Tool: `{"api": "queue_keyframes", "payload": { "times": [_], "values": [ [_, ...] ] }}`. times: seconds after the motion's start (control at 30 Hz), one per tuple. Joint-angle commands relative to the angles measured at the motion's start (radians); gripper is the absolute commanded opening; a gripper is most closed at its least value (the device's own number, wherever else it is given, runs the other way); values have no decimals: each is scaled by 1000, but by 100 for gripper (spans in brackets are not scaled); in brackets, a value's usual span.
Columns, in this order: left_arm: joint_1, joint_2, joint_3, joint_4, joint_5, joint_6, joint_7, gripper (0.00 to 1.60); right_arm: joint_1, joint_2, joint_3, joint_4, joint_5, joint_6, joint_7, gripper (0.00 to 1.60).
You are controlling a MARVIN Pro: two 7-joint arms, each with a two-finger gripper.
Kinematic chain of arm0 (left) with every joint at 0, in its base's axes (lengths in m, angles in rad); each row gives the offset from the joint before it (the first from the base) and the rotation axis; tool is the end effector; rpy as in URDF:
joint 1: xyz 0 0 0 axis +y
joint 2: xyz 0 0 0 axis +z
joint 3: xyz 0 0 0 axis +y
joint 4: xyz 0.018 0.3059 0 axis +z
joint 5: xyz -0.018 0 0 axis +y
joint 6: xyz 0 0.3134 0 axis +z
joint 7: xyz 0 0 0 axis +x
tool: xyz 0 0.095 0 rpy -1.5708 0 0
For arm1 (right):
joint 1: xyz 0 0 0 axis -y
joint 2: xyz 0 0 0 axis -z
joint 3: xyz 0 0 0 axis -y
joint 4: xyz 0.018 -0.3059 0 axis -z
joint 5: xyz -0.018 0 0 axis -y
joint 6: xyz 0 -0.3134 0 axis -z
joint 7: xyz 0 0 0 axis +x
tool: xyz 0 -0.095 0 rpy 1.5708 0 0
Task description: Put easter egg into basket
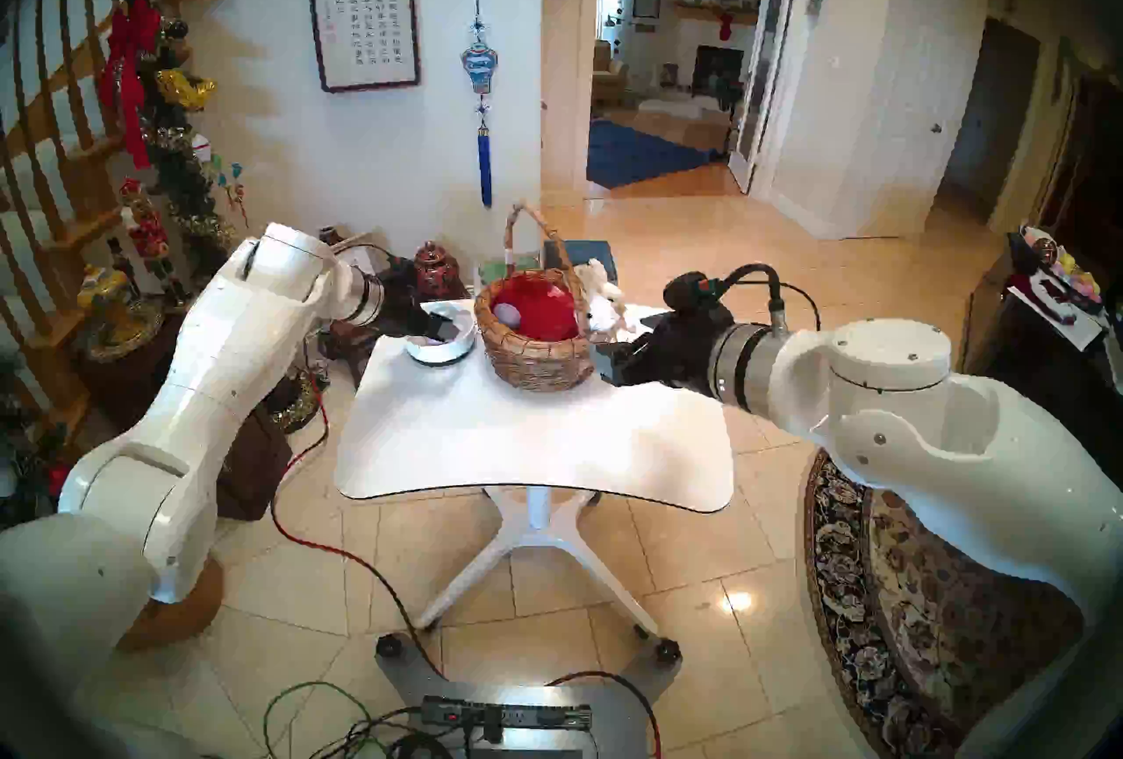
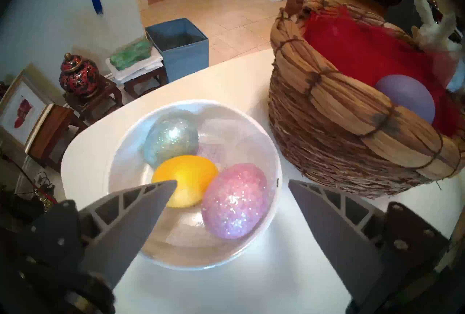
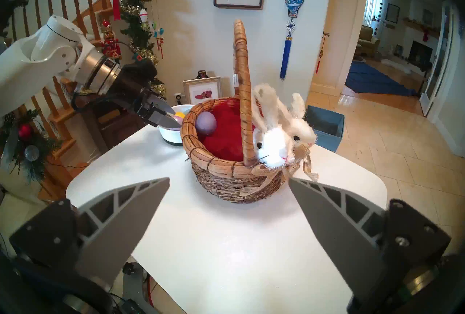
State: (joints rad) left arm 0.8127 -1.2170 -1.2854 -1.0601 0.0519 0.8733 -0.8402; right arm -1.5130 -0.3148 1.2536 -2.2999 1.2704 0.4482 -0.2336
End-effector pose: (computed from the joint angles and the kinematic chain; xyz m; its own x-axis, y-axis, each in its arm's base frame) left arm 0.5736 0.0486 -0.2253 0.6317 -0.3535 0.6899 -0.5541 -0.8283 0.0831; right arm 0.3290 -0.0327 -0.1377 0.3549 0.2244 0.9076 0.5424 -0.8401 -0.0044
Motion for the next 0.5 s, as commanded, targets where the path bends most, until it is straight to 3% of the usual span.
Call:
{"api": "queue_keyframes", "payload": {
  "times": [0.0,0.17,0.3,0.47],
  "values": [
    [-29,7,11,-6,4,-1,-15,160,10,-1,8,-1,-2,-2,0,160],
    [-33,8,21,-2,6,-1,-15,160,10,-1,8,-1,-2,-2,0,160],
    [-36,8,26,4,6,-3,-13,143,10,-1,8,-1,-2,-2,0,160],
    [-36,9,30,5,6,-1,-10,97,10,-1,8,-1,-2,-2,0,160]
  ]
}}
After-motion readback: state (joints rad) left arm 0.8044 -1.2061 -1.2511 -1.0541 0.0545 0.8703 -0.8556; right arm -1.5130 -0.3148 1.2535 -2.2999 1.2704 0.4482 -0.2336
